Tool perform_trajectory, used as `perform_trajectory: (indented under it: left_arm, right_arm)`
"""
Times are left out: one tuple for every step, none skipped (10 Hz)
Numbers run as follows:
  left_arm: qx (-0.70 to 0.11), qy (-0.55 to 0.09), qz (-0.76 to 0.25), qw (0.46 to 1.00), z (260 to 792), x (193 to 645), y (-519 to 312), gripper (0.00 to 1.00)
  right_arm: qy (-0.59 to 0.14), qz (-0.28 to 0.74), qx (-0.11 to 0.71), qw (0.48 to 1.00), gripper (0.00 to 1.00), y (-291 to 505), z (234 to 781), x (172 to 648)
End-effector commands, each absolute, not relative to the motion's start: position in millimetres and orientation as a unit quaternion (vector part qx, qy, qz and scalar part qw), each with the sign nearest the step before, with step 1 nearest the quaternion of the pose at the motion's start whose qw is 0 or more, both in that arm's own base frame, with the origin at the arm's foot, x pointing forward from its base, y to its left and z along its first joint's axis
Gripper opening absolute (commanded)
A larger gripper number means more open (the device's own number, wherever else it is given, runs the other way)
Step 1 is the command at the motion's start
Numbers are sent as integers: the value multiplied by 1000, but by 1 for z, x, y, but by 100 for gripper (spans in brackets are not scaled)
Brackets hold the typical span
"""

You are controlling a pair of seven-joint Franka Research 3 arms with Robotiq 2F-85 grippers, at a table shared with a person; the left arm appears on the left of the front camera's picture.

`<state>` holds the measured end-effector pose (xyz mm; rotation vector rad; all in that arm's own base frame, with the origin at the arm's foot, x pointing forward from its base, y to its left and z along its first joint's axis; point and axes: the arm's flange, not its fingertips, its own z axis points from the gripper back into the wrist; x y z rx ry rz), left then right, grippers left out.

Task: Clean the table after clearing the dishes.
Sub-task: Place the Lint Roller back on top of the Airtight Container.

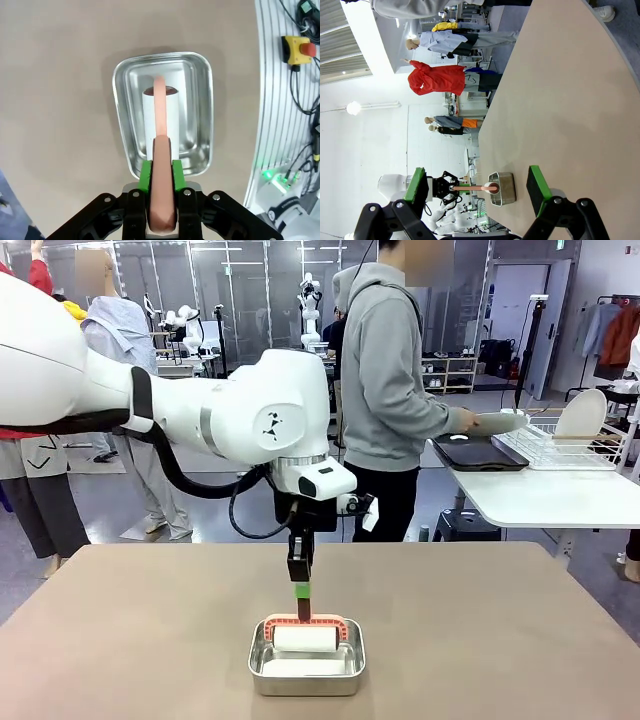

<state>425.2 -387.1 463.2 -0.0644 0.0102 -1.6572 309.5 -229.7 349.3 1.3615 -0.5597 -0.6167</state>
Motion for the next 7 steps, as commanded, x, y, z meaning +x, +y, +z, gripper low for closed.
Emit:
perform_trajectory:
  left_arm:
    - [2,-1,-727,687,454,441,-394,20]
    - [1,4,-723,691,446,446,-396,20]
    - [1,1,-718,696,439,453,-396,20]
    - [3,4,-713,701,434,457,-395,20]
    - [2,8,-711,703,428,462,-394,20]
    - [-8,13,-707,707,424,466,-394,20]
    - [-10,18,-704,710,422,470,-392,38]
  right_arm:
    - [-251,-272,611,700,100,-230,352,307]
    - [-251,-272,611,700,100,-230,352,307]
    - [-251,-272,611,700,100,-230,352,307]
    - [-251,-272,611,700,100,-230,352,307]
    - [-251,-272,611,700,100,-230,352,307]
    - [-251,-272,611,700,100,-230,352,307]
    - [-251,-272,611,700,100,-230,352,307]
